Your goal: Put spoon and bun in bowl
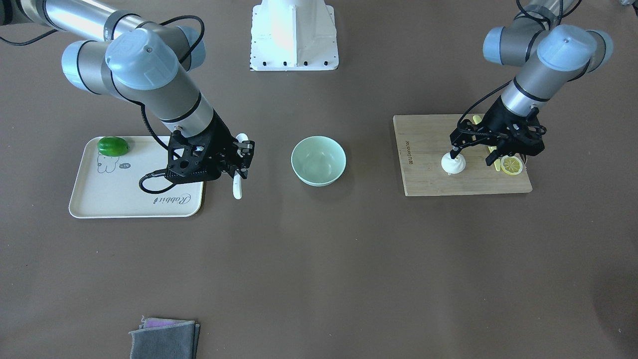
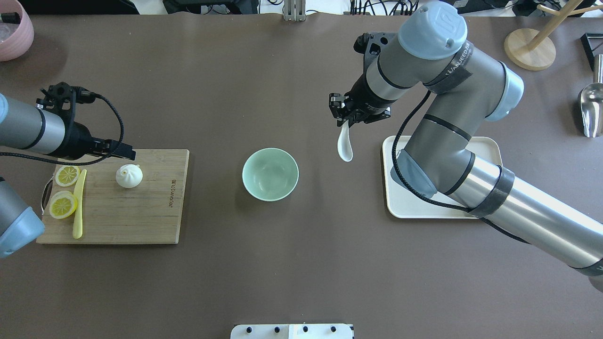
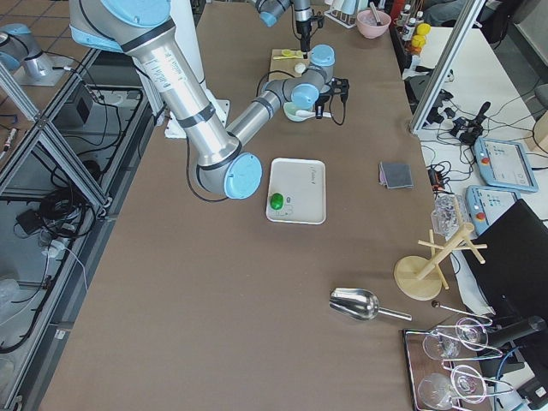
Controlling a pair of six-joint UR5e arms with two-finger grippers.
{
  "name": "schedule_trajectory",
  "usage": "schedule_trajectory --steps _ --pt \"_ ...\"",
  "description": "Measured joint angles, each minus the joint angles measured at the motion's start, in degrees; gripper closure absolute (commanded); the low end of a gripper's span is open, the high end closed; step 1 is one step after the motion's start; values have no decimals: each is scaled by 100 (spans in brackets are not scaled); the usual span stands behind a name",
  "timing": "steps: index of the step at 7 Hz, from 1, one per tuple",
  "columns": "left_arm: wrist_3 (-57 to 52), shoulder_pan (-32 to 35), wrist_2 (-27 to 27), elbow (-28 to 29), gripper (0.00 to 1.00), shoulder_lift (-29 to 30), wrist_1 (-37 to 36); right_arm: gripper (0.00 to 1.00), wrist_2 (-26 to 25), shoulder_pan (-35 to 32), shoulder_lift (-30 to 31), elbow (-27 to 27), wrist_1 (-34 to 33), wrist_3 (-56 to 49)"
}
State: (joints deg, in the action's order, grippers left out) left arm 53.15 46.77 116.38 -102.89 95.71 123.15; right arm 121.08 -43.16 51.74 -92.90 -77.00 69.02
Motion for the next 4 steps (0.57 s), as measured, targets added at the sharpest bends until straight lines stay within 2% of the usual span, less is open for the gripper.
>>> schedule_trajectory --steps 1,2,3,4 --pt "30 -178 -167 13 3 -11 4 100 -34 65 -247 211 26 155" --pt "28 -279 -243 46 13 -19 6 100 -133 166 -442 380 43 261" --pt "19 -324 -270 63 40 -28 7 100 -269 285 -560 458 50 360" --pt "22 -352 -283 68 54 -32 7 100 -353 400 -636 488 52 431"
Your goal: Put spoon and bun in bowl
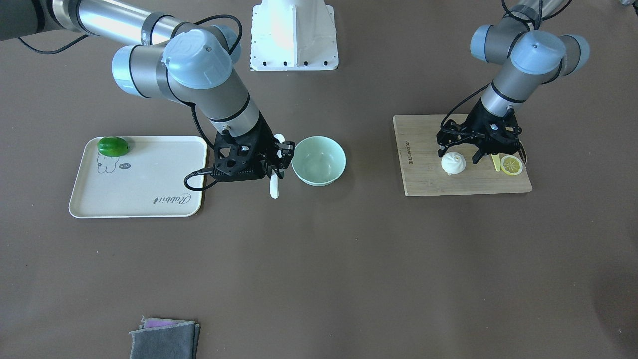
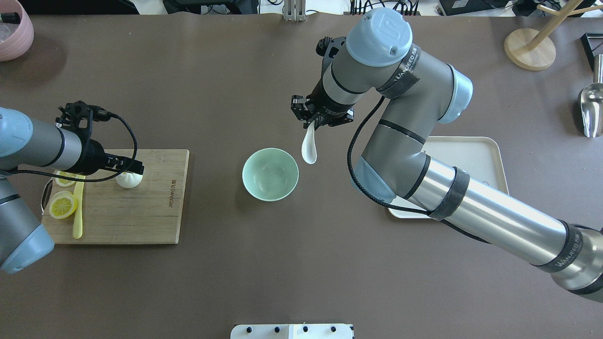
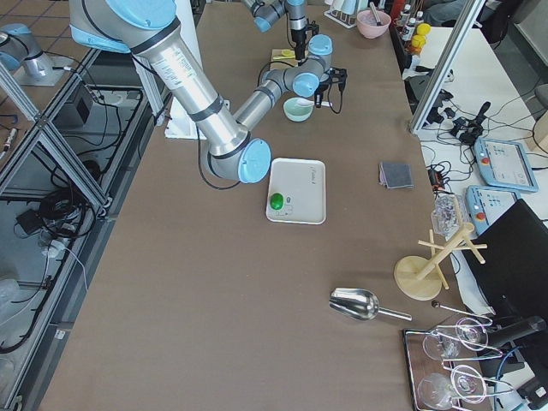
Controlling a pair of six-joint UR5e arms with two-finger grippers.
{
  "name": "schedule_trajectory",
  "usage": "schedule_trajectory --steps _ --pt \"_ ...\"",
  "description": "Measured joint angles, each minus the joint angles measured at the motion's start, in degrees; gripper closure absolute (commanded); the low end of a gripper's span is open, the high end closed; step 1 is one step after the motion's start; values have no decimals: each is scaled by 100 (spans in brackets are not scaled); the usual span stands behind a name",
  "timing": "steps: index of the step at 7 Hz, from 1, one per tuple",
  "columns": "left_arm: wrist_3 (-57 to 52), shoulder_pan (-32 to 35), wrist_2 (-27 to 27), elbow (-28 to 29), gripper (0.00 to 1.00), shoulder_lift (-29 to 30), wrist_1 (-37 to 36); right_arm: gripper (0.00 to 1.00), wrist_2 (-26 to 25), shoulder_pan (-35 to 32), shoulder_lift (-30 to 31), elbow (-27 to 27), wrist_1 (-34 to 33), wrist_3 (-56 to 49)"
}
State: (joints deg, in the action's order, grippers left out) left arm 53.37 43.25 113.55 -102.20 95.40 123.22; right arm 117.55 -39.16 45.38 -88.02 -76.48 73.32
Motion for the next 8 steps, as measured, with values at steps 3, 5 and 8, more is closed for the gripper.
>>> schedule_trajectory --steps 3,5,8 --pt "1 -57 -208 185 100 56 -3 100 -161 184 -115 20 5 50" --pt "16 -55 -223 202 100 93 -16 100 -272 246 -168 24 2 71" --pt "40 198 304 -293 100 87 -441 100 -361 294 -206 65 25 90"
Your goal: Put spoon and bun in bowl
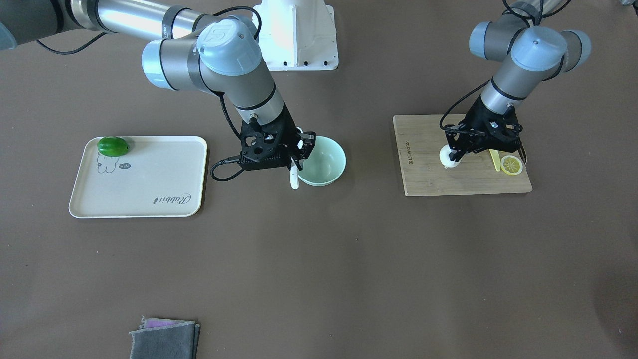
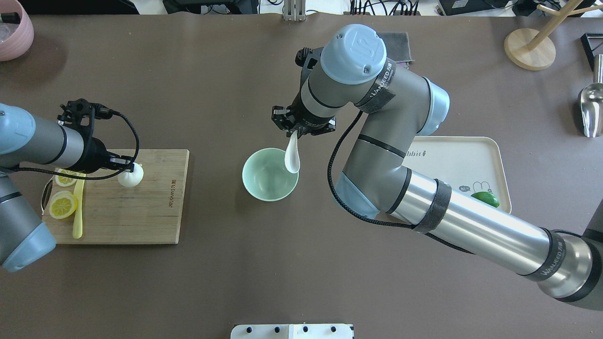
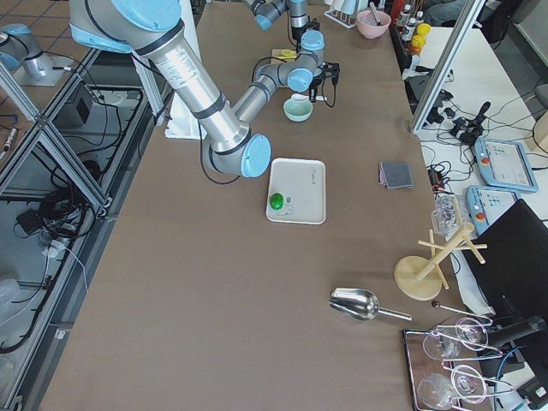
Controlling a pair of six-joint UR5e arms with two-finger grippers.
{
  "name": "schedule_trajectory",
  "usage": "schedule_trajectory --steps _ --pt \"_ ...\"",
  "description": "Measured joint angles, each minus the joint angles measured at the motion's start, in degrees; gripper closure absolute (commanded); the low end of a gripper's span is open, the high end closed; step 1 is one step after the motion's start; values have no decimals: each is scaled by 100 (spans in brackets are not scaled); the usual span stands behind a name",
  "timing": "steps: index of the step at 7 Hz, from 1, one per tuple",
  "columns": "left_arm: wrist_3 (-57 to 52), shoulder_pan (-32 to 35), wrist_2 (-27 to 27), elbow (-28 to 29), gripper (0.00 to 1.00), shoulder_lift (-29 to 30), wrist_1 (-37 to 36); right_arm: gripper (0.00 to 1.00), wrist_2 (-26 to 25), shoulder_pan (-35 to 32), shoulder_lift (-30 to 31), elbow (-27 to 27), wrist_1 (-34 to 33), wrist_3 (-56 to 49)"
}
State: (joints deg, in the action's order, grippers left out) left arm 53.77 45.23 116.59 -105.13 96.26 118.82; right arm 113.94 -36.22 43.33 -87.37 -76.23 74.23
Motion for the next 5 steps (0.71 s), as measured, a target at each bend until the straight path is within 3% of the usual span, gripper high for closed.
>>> schedule_trajectory --steps 3,4,5 --pt "2 378 482 -231 100 196 -285 100 -547 279 -152 386 581 253" --pt "2 415 530 -243 100 252 -305 29 -757 351 -175 515 730 273" --pt "4 428 558 -246 100 294 -312 1 -858 399 -181 584 786 278"
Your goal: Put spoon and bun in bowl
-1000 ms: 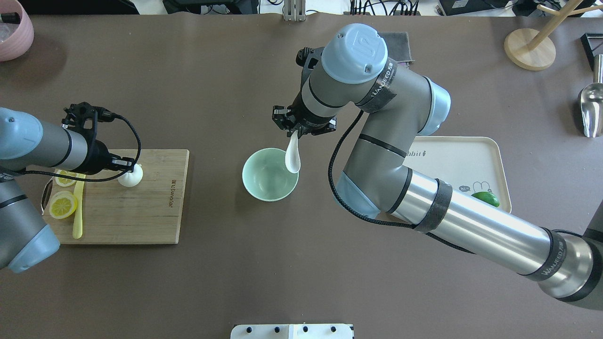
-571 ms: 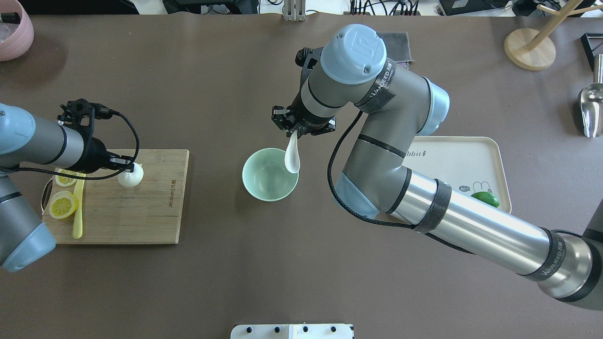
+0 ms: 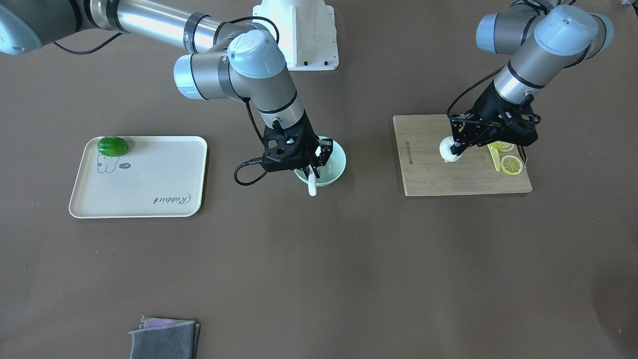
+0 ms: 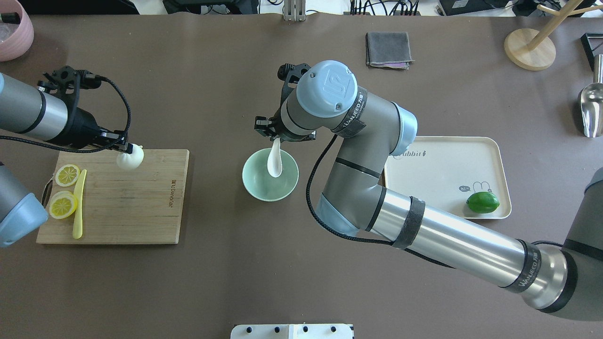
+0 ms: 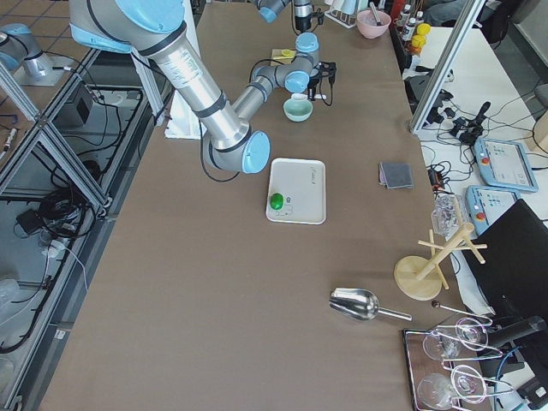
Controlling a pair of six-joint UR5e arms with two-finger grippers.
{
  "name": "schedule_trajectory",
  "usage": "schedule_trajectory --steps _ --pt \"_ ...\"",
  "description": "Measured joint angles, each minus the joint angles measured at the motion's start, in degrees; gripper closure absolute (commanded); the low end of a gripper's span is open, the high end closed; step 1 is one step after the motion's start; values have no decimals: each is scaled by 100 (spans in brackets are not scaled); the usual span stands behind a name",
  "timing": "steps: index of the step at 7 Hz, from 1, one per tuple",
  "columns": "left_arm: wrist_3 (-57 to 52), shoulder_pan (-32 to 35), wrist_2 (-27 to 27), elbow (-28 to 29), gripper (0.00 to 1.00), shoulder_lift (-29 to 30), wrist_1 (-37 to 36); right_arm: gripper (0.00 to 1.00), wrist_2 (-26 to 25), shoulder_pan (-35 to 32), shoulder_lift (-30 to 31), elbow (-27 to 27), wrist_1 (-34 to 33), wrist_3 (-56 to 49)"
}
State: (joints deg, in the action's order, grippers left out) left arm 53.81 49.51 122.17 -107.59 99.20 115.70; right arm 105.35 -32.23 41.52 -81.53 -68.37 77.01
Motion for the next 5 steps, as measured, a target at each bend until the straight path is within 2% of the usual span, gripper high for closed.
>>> schedule_trajectory --steps 3,4,5 --pt "69 -1 12 3 100 78 -3 0 -43 54 1 -29 16 68" --pt "328 -14 11 18 100 256 -7 0 112 -1 26 -139 -26 74" --pt "825 -38 19 41 100 627 -33 0 471 -190 106 -283 -97 45"
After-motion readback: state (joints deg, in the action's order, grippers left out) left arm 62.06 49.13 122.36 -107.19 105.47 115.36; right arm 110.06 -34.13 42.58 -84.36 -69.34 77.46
